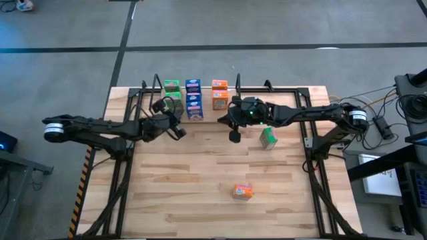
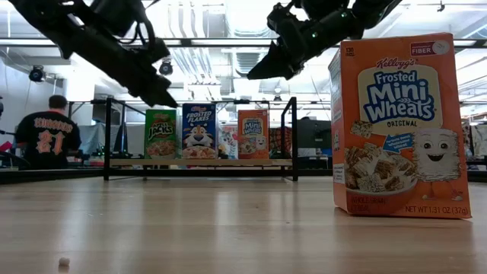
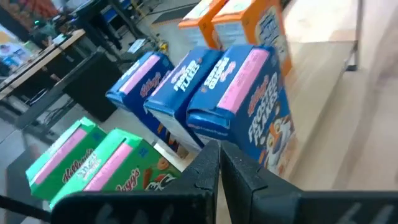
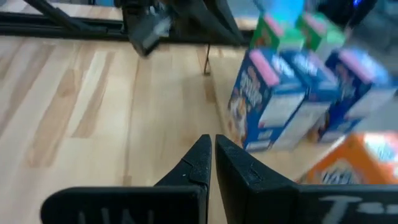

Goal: Stack cereal on shelf
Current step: Put the green cereal box on the shelf aligned with the other green cereal box

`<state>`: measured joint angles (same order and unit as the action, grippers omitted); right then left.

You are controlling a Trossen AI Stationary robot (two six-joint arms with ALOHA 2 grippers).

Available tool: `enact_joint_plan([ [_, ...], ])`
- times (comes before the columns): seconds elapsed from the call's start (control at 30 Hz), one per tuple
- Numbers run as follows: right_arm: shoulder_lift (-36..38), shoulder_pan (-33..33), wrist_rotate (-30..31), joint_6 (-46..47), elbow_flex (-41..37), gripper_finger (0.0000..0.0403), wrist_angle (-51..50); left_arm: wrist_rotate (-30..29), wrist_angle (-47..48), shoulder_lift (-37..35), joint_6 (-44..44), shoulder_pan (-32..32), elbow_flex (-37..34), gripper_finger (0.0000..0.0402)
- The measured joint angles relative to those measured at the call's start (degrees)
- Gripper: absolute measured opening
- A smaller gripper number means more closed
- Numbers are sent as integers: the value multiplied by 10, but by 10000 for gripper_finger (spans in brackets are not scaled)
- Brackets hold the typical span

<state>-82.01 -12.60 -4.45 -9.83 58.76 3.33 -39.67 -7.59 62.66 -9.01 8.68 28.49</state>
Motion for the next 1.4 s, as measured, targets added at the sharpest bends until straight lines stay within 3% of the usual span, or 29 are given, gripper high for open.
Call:
enact_joint_plan([
  [0.17,7,2,0,77,32,12,-108,71,26,-57,-15,-5,0,0],
  [0.4,9,26,-2,193,107,12,-325,289,31,-148,-39,-5,-1,0],
  [0.5,9,43,-3,265,142,12,-407,346,31,-174,-38,-5,-1,0],
  [0.73,9,68,-5,415,204,12,-660,352,34,-203,-26,-5,-1,0],
  [0.97,15,67,32,541,205,13,-862,352,35,-204,-25,-5,-1,0],
  [1.17,22,66,61,577,204,41,-876,353,34,-204,-31,-5,-1,0],
  [1.4,21,66,124,594,192,154,-860,353,32,-204,-40,-5,-1,0],
])
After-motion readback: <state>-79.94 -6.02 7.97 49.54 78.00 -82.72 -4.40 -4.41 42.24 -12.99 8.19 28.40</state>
